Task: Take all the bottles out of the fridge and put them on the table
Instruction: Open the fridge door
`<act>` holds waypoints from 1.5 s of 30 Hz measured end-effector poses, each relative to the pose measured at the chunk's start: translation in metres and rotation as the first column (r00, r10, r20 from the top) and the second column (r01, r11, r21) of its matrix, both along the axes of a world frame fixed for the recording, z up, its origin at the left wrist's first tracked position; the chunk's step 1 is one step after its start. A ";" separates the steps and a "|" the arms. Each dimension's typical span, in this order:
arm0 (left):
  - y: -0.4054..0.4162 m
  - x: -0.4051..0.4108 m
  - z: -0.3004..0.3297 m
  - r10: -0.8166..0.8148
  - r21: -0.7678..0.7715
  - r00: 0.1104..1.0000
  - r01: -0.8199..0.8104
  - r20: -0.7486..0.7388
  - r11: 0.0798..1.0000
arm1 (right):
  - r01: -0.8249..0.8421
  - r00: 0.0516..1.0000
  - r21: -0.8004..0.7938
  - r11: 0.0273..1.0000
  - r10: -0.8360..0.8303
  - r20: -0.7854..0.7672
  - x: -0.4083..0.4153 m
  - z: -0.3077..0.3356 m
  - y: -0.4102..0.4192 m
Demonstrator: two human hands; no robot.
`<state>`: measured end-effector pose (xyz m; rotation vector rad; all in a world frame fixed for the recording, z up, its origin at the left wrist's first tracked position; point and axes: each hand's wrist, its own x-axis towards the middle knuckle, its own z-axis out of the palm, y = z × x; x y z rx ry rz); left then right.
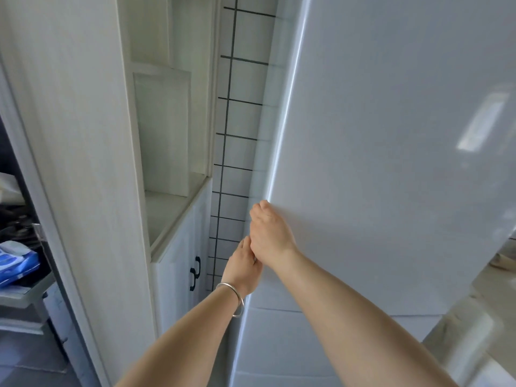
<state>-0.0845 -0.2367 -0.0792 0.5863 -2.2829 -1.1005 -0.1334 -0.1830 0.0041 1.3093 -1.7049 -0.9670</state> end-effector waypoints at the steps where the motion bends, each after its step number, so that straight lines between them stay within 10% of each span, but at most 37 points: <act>1: 0.001 0.000 0.000 -0.004 0.003 1.000 0.004 -0.010 1.000 | -0.012 1.000 0.003 1.000 0.012 -0.002 -0.001 -0.001 -0.001; 14: 0.062 0.047 -0.023 0.027 -0.182 0.978 -0.066 -0.208 0.981 | -0.125 0.989 -0.108 0.986 0.132 0.068 0.043 -0.012 0.066; 30: 0.315 0.154 -0.010 0.050 -0.407 0.994 -0.084 -0.094 0.910 | -0.469 0.841 -0.424 0.775 0.538 0.053 0.128 -0.009 0.350; 41: 0.438 0.135 -0.012 -0.379 -0.586 0.876 0.144 -0.300 0.797 | -0.223 0.912 -0.729 0.647 0.402 0.078 0.125 -0.040 0.520; 45: 0.474 0.101 0.003 -0.481 -0.596 0.819 0.224 -0.314 0.771 | -0.029 0.904 -0.899 0.438 0.394 0.163 0.124 -0.062 0.575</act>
